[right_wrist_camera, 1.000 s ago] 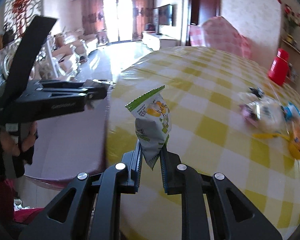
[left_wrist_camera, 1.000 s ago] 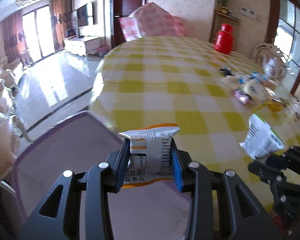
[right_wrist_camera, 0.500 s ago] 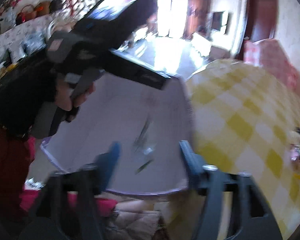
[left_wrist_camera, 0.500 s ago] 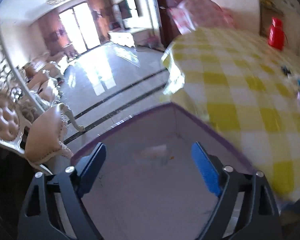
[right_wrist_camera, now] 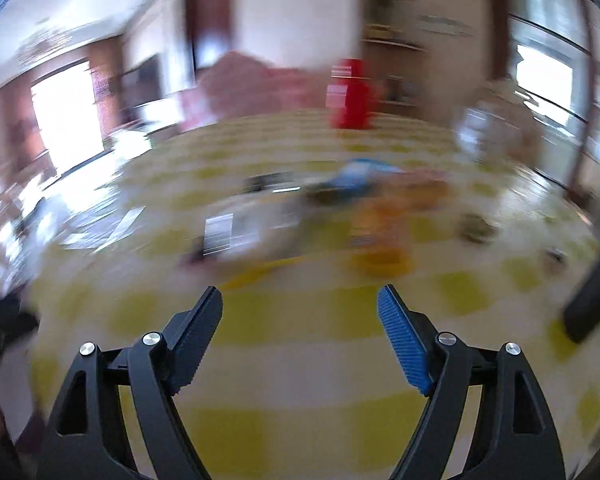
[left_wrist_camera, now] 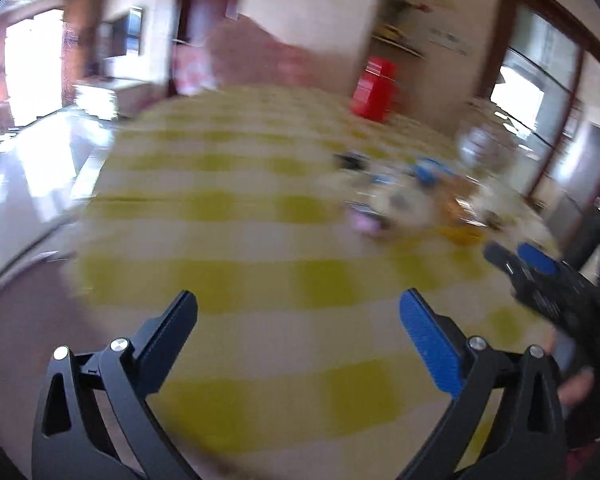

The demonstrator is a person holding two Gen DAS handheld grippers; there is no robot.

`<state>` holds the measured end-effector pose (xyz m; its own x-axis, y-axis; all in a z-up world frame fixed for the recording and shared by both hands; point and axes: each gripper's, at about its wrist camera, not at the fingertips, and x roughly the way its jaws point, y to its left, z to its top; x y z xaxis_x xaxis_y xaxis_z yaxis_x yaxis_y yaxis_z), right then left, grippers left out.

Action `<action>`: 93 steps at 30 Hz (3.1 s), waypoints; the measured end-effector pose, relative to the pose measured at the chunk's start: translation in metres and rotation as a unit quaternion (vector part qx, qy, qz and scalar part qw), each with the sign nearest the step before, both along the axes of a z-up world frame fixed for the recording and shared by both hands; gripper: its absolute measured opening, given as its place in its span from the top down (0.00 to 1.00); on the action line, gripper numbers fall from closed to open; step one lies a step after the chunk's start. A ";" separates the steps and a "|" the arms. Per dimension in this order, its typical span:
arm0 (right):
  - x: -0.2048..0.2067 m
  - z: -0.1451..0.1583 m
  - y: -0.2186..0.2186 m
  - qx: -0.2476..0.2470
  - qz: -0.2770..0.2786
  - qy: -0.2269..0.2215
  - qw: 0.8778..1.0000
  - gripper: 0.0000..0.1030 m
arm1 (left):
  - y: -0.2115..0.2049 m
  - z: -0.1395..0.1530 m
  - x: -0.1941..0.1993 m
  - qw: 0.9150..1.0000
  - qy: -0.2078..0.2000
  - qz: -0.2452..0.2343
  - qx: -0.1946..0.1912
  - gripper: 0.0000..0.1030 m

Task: Organize snacks
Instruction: 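Open both tools to drop the snack packs into the box, then grasp the pink chocolate bar with the right tool while the left tool grasps the bagged round bun, then carry the bagged bun and chocolate bar over the box with both tools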

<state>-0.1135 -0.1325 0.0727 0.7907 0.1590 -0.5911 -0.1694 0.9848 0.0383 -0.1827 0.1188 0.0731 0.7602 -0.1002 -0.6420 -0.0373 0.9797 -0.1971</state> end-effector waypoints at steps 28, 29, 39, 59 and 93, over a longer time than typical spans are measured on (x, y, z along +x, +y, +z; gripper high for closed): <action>0.267 -0.059 -0.267 -0.025 -0.572 0.234 0.786 0.15 | -0.097 0.008 0.165 0.987 -0.146 -0.004 -0.062 0.02; 0.268 -0.063 -0.272 -0.022 -0.577 0.244 0.779 0.15 | -0.095 0.008 0.165 0.987 -0.148 0.001 -0.066 0.02; 0.260 -0.085 -0.284 0.074 -0.524 0.214 0.821 0.29 | -0.085 0.007 0.166 0.986 -0.141 0.018 -0.083 0.02; 0.109 -0.018 -0.132 0.050 -0.156 0.013 0.986 0.74 | -0.053 -0.017 0.181 0.991 -0.047 0.034 -0.119 0.02; 0.035 -0.029 -0.119 0.031 -0.109 -0.007 0.994 0.74 | -0.113 -0.007 0.136 0.994 -0.102 -0.045 -0.016 0.45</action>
<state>-0.0785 -0.2511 0.0434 0.8186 0.0183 -0.5741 0.0471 0.9940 0.0988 -0.0463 0.0056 0.0660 0.8611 -0.1923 -0.4706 0.0944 0.9701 -0.2236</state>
